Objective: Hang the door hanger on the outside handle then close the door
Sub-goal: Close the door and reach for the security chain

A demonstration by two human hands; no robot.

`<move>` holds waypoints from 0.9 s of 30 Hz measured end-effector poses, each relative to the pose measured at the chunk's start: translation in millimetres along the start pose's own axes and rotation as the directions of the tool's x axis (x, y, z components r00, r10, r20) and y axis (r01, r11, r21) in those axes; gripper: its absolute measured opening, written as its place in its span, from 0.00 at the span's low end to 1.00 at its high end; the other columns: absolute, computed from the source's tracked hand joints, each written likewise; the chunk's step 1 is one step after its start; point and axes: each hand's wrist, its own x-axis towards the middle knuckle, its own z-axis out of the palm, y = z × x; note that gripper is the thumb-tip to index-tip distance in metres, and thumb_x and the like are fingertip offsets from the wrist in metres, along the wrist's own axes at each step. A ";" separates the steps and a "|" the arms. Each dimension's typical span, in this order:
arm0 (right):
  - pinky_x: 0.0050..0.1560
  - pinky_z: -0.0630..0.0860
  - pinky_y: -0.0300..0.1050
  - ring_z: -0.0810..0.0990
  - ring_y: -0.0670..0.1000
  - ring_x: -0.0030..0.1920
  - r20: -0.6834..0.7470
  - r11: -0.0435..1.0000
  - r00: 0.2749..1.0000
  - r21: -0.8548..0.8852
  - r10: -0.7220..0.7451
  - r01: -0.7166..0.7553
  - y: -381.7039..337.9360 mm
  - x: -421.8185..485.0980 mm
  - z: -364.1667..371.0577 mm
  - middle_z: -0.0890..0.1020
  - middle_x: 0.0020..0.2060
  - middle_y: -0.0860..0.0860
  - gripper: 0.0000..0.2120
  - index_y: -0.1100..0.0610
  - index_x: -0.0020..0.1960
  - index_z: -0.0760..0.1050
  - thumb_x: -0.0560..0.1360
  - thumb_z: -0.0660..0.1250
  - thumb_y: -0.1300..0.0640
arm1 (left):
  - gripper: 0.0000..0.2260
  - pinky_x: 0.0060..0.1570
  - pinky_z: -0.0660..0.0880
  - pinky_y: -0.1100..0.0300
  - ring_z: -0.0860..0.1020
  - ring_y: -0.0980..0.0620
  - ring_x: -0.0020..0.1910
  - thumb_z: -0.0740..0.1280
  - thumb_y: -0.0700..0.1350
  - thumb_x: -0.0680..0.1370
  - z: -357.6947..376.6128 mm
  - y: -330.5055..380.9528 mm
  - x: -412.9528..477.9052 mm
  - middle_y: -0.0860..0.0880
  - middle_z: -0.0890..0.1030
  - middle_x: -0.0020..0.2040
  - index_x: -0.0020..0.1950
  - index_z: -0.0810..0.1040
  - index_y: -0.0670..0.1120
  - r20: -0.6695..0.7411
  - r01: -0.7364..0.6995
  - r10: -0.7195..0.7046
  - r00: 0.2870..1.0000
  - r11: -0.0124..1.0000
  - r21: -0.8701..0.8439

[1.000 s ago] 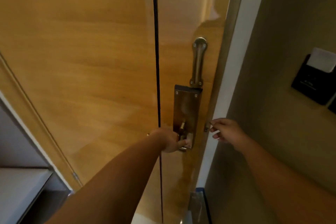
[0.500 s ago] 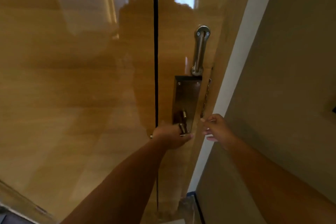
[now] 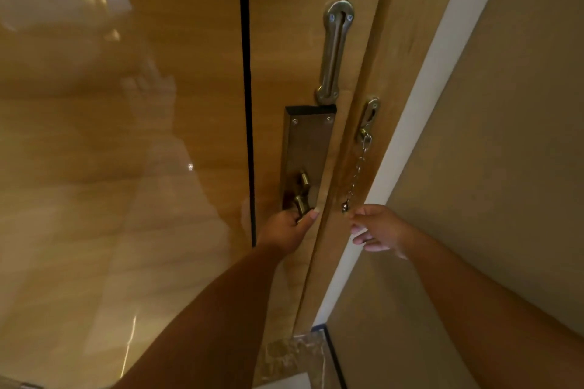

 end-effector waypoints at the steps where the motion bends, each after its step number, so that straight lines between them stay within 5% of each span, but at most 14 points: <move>1: 0.42 0.79 0.43 0.82 0.48 0.37 0.010 1.000 1.000 -0.010 0.000 0.000 1.1 2.9 -1.6 0.81 0.42 0.52 0.07 0.48 0.45 0.76 0.73 0.65 0.46 | 0.28 0.31 0.65 0.55 0.71 0.49 0.27 0.55 0.73 0.67 -0.9 -1.5 5.2 0.50 0.69 0.25 0.29 0.70 0.48 -0.008 0.002 -0.002 1.000 1.000 -0.002; 11: 0.38 0.78 0.43 0.83 0.51 0.42 0.054 0.999 0.999 -0.039 0.002 0.000 -3.8 17.5 1.9 0.82 0.45 0.52 0.09 0.50 0.50 0.73 0.74 0.65 0.47 | 0.22 0.28 0.69 0.57 0.73 0.52 0.27 0.58 0.67 0.71 2.5 -13.6 23.5 0.50 0.72 0.27 0.34 0.75 0.49 0.027 0.021 -0.022 0.999 0.999 0.031; 16: 0.34 0.76 0.39 0.80 0.50 0.36 0.076 0.999 0.996 0.033 -0.045 0.043 -10.5 3.3 4.2 0.80 0.42 0.53 0.02 0.51 0.45 0.75 0.74 0.66 0.52 | 0.33 0.30 0.67 0.58 0.74 0.54 0.31 0.50 0.78 0.62 -17.7 1.0 26.3 0.51 0.75 0.32 0.39 0.75 0.51 0.118 -0.013 -0.016 0.993 0.971 0.239; 20: 0.27 0.70 0.34 0.74 0.48 0.30 0.082 0.990 0.993 0.117 -0.091 0.081 -15.1 -26.5 5.6 0.76 0.36 0.52 0.02 0.56 0.44 0.75 0.74 0.65 0.58 | 0.28 0.30 0.66 0.58 0.73 0.54 0.32 0.50 0.76 0.65 -42.6 36.2 21.8 0.52 0.75 0.33 0.37 0.73 0.54 0.126 -0.103 0.021 0.992 0.715 0.692; 23: 0.33 0.73 0.38 0.77 0.49 0.39 -0.038 0.965 0.967 0.071 -0.252 0.254 -18.6 -49.4 4.4 0.78 0.44 0.50 0.08 0.50 0.50 0.75 0.72 0.68 0.53 | 0.22 0.41 0.65 0.52 0.74 0.50 0.38 0.54 0.68 0.71 -50.0 65.4 0.3 0.52 0.75 0.34 0.43 0.76 0.52 0.054 -0.085 0.073 0.996 0.550 0.831; 27: 0.42 0.75 0.42 0.76 0.52 0.54 -0.065 0.925 0.925 0.034 -0.375 0.378 -16.0 -92.4 2.0 0.75 0.54 0.48 0.20 0.48 0.61 0.70 0.71 0.68 0.49 | 0.21 0.55 0.64 0.43 0.72 0.43 0.58 0.57 0.61 0.74 -67.7 84.9 -65.9 0.46 0.78 0.58 0.62 0.70 0.54 0.007 -0.047 0.083 0.997 0.490 0.870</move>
